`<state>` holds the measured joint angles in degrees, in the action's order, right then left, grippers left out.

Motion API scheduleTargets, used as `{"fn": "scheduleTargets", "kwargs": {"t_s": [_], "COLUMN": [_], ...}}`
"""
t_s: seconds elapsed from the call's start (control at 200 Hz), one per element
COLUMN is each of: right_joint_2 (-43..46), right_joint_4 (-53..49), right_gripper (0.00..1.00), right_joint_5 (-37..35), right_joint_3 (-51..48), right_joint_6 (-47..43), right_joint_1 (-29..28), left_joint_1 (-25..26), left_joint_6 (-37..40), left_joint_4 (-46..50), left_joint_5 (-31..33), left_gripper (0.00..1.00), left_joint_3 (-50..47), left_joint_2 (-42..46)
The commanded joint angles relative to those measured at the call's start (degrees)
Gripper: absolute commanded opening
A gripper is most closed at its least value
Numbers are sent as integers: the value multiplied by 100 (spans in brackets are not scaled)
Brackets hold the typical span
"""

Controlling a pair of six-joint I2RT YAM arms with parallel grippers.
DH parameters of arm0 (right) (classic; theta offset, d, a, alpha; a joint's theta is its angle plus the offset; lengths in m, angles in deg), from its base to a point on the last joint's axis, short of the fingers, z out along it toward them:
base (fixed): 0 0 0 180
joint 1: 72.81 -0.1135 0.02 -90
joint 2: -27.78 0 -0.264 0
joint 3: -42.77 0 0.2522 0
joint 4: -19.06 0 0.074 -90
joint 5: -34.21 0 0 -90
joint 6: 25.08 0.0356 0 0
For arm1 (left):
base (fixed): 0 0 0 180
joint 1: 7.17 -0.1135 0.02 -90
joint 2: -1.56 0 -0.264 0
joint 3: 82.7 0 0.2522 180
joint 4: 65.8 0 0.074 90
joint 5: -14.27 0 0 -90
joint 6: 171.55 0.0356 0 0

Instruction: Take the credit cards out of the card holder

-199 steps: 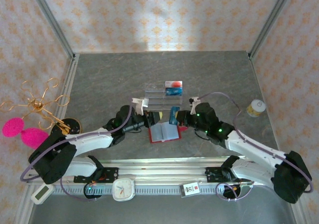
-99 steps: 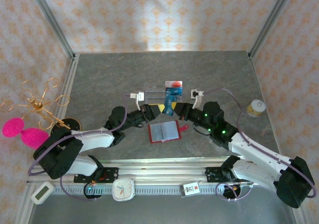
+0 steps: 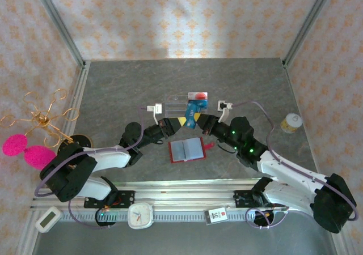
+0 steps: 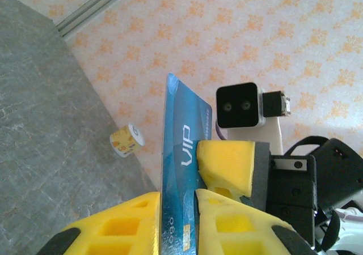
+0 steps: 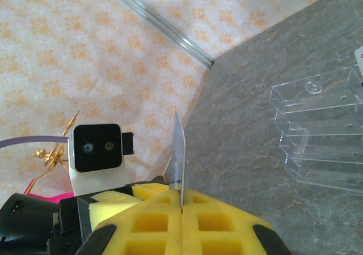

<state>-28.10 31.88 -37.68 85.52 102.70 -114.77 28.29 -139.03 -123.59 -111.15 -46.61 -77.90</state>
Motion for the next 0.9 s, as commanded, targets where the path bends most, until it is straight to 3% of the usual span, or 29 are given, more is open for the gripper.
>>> {"fn": "scheduleTargets", "kwargs": {"t_s": [0.0,0.075,0.19,0.235,0.385,0.511,0.636,0.816,0.896], "right_joint_2": [-65,-128,-164,-107,444,869,1232,1439,1457], "right_joint_4": [216,170,65,-211,-1133,-2024,-2491,-2782,-2896], "right_gripper": [0,0,0,0,27,29,29,28,27], "right_joint_5": [-691,-795,-813,-894,-694,-488,-396,-174,-114], "right_joint_3": [-104,-91,-91,-17,87,144,104,3,-16], "right_joint_6": [31,-15,-6,-57,-315,-544,-634,-603,-644], "right_joint_1": [-207,-361,-445,-433,1,631,1020,1405,1511], "left_joint_1": [31,35,24,-26,-387,-679,-693,-698,-692], "left_joint_6": [-193,-200,-183,-117,765,2617,4987,7854,8710], "left_joint_4": [-692,-659,-651,-543,671,3359,5990,8630,9657], "left_joint_5": [-133,-132,-220,-341,-1045,-1684,-1417,-1243,-987], "left_gripper": [19,17,0,0,0,0,0,0,0], "left_joint_3": [-37,3,92,166,598,1772,3116,4902,5774], "left_joint_2": [-55,-112,-219,-231,-62,-110,-202,-827,-1199]}}
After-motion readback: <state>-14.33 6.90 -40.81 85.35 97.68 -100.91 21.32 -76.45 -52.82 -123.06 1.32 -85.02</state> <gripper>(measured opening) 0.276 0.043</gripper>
